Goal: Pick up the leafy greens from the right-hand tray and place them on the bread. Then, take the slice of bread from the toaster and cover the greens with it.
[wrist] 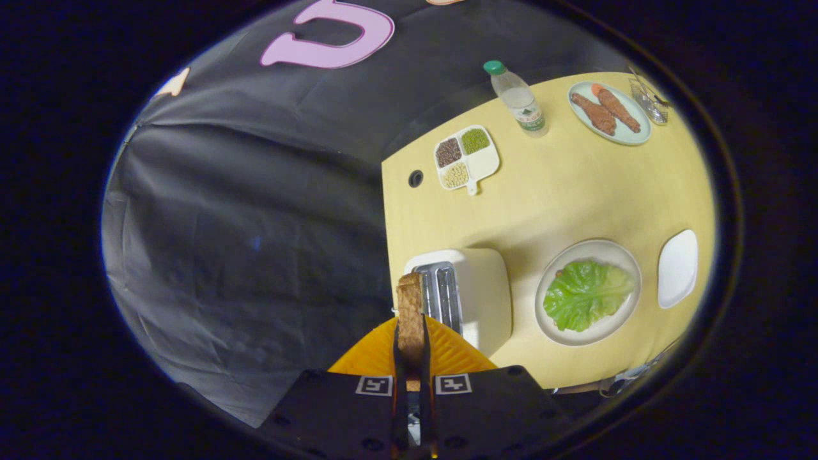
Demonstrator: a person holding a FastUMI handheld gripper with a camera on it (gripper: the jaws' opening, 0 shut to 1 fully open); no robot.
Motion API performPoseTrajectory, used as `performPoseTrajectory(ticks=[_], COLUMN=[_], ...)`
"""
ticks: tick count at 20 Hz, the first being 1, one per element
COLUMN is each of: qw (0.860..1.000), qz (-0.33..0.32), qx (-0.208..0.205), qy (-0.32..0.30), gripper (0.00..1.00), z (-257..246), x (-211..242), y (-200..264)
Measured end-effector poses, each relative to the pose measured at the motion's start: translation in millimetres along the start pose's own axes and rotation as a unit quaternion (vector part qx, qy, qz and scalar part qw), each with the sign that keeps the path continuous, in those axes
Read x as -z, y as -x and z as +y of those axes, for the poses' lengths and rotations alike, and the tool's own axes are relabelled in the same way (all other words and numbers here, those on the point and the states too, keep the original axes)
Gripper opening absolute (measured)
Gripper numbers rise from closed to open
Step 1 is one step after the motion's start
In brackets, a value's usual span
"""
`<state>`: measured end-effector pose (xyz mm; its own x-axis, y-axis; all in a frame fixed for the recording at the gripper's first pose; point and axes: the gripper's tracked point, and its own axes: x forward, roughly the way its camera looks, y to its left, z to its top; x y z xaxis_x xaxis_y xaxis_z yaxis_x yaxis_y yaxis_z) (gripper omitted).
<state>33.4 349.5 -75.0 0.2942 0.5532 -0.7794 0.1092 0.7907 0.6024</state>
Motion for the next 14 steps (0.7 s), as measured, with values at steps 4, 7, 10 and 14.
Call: performPoseTrajectory(ticks=[4,7,10,14], qw=[0.998,0.995,0.995,0.995], qz=[-0.028,-0.055,-0.06,-0.051], qx=[-0.056,-0.083,-0.078,-0.084], qy=[0.014,0.017,0.028,0.034], gripper=[0.1,0.1,0.1,0.1], z=[-26.5,-68.6,-121.5,-174.3], x=[-13.2,-20.2,-13.2,10.0], y=[42.2,60.3,65.7,46.1])
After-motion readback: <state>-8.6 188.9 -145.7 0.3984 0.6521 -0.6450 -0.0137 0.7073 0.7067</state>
